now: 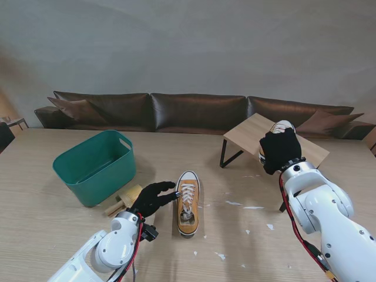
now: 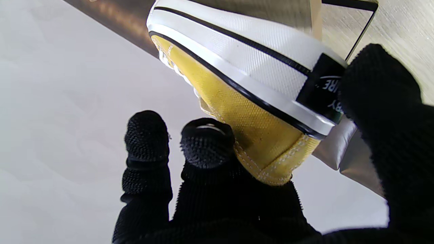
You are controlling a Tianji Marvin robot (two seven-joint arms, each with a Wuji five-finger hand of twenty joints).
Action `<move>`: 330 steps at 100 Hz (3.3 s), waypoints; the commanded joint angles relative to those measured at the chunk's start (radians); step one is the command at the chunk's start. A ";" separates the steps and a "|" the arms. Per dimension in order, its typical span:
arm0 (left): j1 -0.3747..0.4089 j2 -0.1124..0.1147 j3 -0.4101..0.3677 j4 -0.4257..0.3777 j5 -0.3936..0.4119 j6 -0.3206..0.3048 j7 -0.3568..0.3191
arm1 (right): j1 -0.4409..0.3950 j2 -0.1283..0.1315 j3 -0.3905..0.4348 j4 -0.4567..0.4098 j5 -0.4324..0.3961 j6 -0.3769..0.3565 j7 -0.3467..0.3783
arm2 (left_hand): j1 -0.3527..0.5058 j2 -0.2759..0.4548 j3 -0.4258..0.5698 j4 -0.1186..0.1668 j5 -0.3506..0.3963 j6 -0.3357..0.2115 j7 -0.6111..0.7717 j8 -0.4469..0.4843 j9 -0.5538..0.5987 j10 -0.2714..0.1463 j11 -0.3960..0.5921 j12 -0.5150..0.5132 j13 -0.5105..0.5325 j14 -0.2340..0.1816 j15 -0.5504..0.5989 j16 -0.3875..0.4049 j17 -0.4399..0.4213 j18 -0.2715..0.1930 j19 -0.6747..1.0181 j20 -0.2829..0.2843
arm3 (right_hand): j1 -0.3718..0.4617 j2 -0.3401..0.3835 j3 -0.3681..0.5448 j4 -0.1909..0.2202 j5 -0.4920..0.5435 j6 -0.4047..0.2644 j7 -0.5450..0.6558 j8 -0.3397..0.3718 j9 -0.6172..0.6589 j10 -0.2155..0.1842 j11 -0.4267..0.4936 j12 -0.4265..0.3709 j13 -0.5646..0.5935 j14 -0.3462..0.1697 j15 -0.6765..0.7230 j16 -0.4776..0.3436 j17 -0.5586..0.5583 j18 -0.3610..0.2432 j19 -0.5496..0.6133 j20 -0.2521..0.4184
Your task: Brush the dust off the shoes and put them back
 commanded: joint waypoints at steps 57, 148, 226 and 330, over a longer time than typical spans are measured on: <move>-0.001 -0.008 0.000 0.003 -0.006 0.002 -0.014 | -0.025 -0.008 -0.050 -0.084 0.084 -0.060 -0.204 | 0.021 0.043 -0.042 0.048 0.001 0.002 -0.003 0.001 0.008 0.009 0.004 0.002 0.008 0.021 -0.010 0.001 -0.014 -0.001 -0.008 0.009 | 0.120 0.041 0.203 0.067 0.035 -0.047 0.191 0.019 0.027 -0.053 0.057 0.008 0.063 -0.037 0.026 0.006 0.006 -0.028 0.048 -0.017; 0.016 -0.008 -0.010 -0.010 -0.001 0.004 -0.005 | -0.089 -0.033 -0.231 -0.040 0.272 -0.134 -0.477 | 0.024 0.048 -0.050 0.049 0.008 0.002 0.000 0.002 0.010 0.011 0.004 0.003 0.008 0.023 -0.010 0.002 -0.013 -0.001 -0.008 0.009 | 0.105 0.064 0.208 0.067 0.006 -0.051 0.234 -0.021 0.001 -0.065 0.098 -0.025 0.076 -0.058 0.031 -0.005 0.021 -0.048 0.054 -0.020; 0.008 -0.009 -0.005 -0.004 -0.011 0.022 -0.010 | -0.071 -0.032 -0.294 0.101 0.331 -0.167 -0.501 | 0.027 0.057 -0.057 0.051 0.006 0.004 -0.002 0.001 0.008 0.012 0.004 0.002 0.008 0.024 -0.011 0.002 -0.014 -0.001 -0.008 0.011 | 0.102 0.058 0.213 0.065 0.006 -0.052 0.246 -0.038 0.000 -0.067 0.111 -0.042 0.080 -0.060 0.033 -0.011 0.026 -0.053 0.056 -0.024; -0.003 -0.009 0.002 0.005 -0.017 0.037 -0.021 | 0.058 -0.021 -0.364 0.301 0.376 -0.217 -0.433 | 0.031 0.062 -0.066 0.052 0.005 0.004 -0.002 0.001 0.006 0.013 0.003 0.001 0.006 0.025 -0.013 0.002 -0.017 -0.002 -0.008 0.012 | 0.086 0.049 0.207 0.057 0.009 -0.091 0.232 -0.041 0.001 -0.088 0.097 -0.056 0.083 -0.065 0.020 -0.016 0.029 -0.055 0.056 -0.027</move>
